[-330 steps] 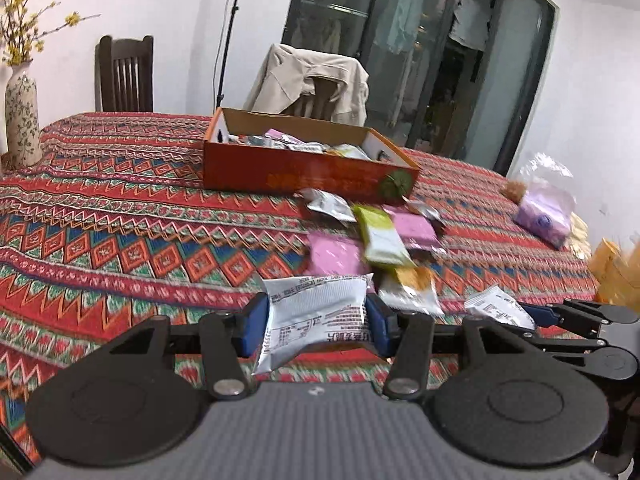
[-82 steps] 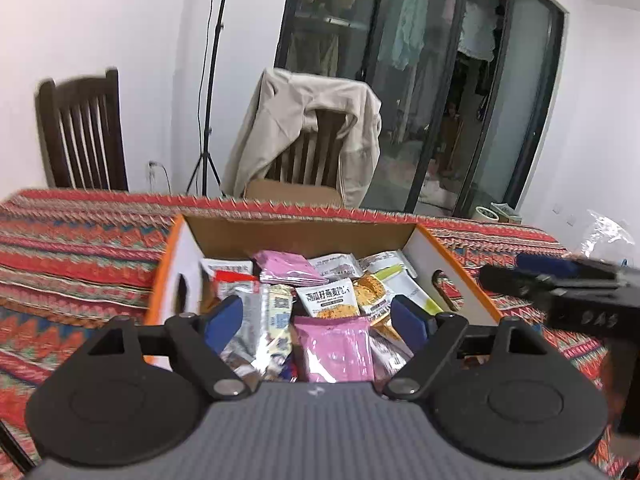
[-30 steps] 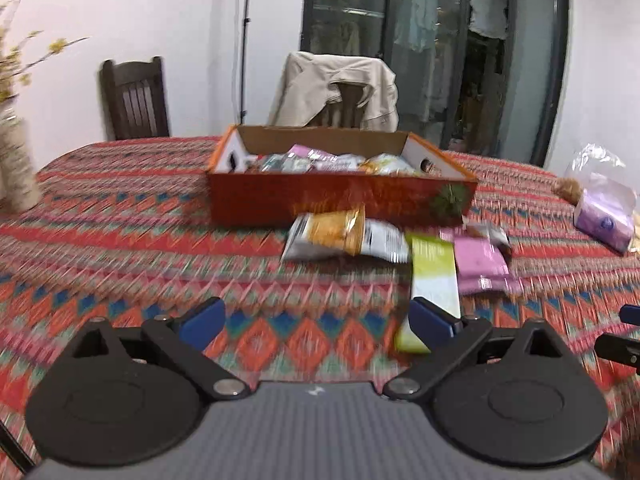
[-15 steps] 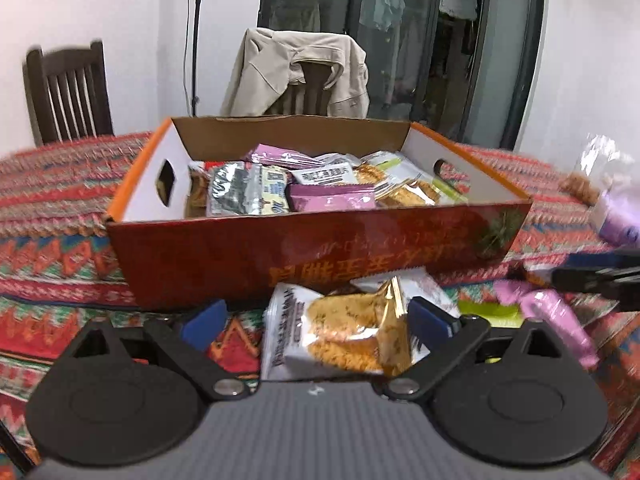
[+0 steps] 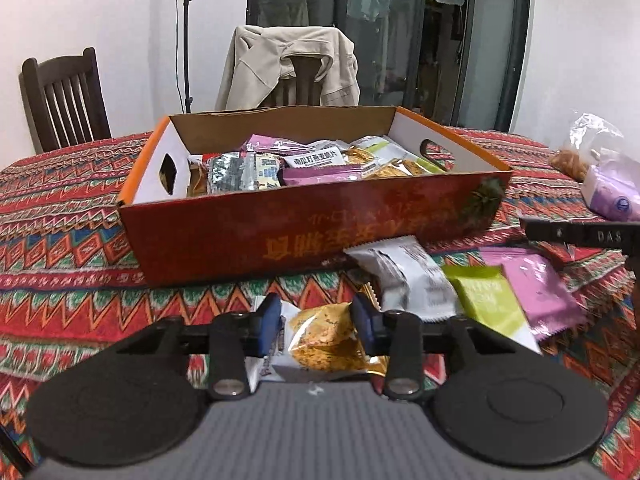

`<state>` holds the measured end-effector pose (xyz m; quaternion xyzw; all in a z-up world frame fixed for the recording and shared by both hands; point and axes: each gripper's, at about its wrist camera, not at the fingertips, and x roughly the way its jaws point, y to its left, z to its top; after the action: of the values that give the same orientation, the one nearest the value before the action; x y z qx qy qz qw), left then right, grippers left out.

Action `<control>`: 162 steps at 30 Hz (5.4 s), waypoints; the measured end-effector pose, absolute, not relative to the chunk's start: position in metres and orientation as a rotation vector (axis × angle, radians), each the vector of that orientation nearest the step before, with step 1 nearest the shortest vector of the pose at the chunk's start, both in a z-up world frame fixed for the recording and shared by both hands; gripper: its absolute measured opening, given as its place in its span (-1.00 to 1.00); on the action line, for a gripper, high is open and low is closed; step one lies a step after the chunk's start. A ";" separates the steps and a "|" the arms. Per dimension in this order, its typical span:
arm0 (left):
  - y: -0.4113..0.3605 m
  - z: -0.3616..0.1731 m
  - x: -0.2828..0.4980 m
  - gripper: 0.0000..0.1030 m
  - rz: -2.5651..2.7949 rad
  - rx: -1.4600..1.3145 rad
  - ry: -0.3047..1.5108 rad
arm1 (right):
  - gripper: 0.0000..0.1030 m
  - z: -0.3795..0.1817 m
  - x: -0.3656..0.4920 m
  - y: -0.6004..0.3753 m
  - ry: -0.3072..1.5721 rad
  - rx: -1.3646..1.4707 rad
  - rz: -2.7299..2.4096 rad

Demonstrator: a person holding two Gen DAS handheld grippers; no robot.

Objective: Organize snacks
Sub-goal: 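Grasp a pumpkin crisp packet in front of the box with left tool, then hold the crisp packet in left tool while right tool grasps a white packet, then carry both packets over the orange box and open both tools, then move both tools back toward the remaining packets, then grasp the green-and-white bar packet with left tool while right tool grasps the pink packet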

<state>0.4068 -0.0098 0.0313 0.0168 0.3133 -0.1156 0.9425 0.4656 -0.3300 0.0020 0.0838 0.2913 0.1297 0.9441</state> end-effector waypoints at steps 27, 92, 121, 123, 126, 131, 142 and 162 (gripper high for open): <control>-0.037 0.028 0.347 -0.47 -0.089 0.064 0.674 | -0.10 0.019 0.315 -0.315 0.535 0.131 0.317; 0.044 0.155 0.565 0.79 -0.137 0.026 0.551 | 0.52 0.120 0.621 -0.210 0.550 -0.074 0.386; 0.009 0.085 0.146 1.00 -0.010 -0.043 0.525 | 1.00 0.048 0.178 -0.350 0.561 -0.059 0.202; 0.011 0.083 0.147 1.00 -0.013 -0.058 0.544 | 1.00 0.035 0.175 -0.348 0.598 -0.091 0.166; 0.009 0.081 0.144 1.00 -0.022 -0.068 0.533 | 1.00 0.029 0.172 -0.346 0.598 -0.112 0.117; -0.005 0.079 0.157 1.00 -0.031 -0.020 0.537 | 1.00 0.034 0.176 -0.344 0.572 -0.084 0.150; -0.070 0.067 0.251 0.99 -0.210 0.049 0.579 | 1.00 0.034 0.231 -0.337 0.569 -0.032 0.176; -0.074 0.043 0.316 -0.26 -0.321 0.015 0.640 | 0.98 0.029 0.325 -0.306 0.607 -0.024 0.249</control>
<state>0.3161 -0.0737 0.0427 0.0075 0.3130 -0.1573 0.9366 0.3251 -0.3062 0.0294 -0.0119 0.2979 0.1224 0.9466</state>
